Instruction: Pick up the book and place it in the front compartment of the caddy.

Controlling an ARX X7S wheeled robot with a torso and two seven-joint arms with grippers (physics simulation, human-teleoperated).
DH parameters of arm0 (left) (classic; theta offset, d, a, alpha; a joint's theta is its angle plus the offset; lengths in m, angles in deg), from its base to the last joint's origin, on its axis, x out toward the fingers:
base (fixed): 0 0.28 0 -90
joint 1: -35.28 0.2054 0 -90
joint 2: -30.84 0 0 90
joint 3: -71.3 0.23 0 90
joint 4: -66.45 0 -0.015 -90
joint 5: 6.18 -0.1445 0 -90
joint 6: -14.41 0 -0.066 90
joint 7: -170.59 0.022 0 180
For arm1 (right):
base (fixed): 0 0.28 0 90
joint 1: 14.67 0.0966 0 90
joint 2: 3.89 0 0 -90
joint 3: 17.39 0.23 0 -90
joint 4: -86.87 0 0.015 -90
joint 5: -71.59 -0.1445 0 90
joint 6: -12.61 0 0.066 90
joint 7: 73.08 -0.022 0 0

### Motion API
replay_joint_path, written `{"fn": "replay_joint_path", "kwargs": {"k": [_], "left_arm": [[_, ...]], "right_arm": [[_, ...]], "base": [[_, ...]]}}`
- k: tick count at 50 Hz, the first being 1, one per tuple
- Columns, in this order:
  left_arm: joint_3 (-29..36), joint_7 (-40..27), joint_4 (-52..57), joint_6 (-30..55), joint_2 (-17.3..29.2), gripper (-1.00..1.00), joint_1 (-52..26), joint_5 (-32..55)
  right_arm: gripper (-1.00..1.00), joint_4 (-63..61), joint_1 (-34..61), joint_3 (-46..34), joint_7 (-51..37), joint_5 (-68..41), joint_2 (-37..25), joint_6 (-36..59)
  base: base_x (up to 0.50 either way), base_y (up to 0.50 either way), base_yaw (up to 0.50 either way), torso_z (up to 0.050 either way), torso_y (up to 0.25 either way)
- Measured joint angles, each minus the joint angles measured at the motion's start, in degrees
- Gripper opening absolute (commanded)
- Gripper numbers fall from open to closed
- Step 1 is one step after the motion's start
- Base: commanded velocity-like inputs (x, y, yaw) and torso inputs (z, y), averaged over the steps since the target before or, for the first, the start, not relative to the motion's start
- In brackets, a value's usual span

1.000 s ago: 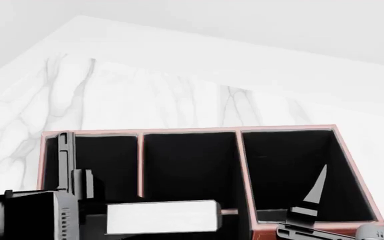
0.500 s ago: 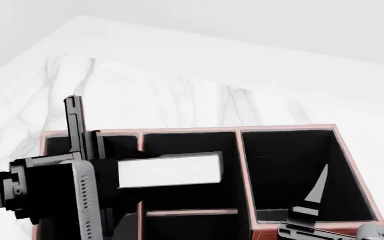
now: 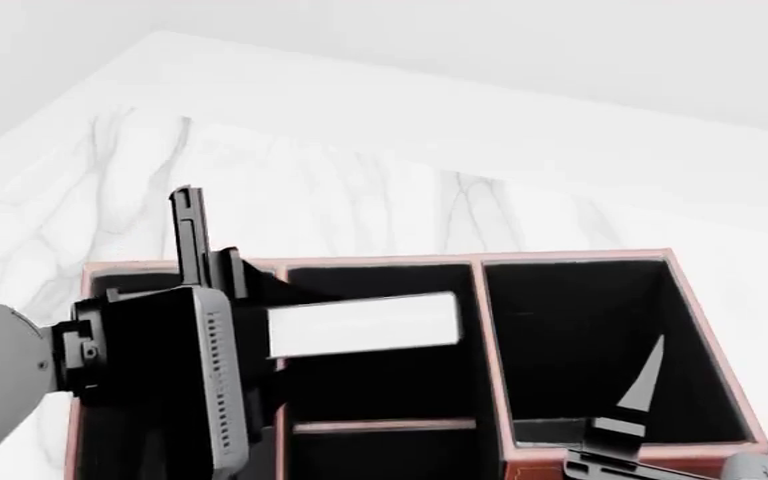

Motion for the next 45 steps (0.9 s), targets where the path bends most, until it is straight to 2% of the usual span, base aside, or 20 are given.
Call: {"fn": "replay_joint_path", "kwargs": {"k": [20, 45], "left_arm": [[1.71, 6.3, -11.91, -0.2, -4.57, -1.0, -3.59, 2.56], [2.4, 13.78, -37.47, -7.64, -13.75, -1.0, -9.07, 4.67]], "right_arm": [[1.0, 1.42, -0.17, 0.16, -0.35, -0.13, -0.2, -0.94], [1.0, 2.57, 0.18, -2.16, -3.13, 0.54, -0.17, -3.17]], "base": [[0.0, 0.0, 0.0, 0.0, 0.001], [0.0, 0.0, 0.0, 0.0, 0.0]]}}
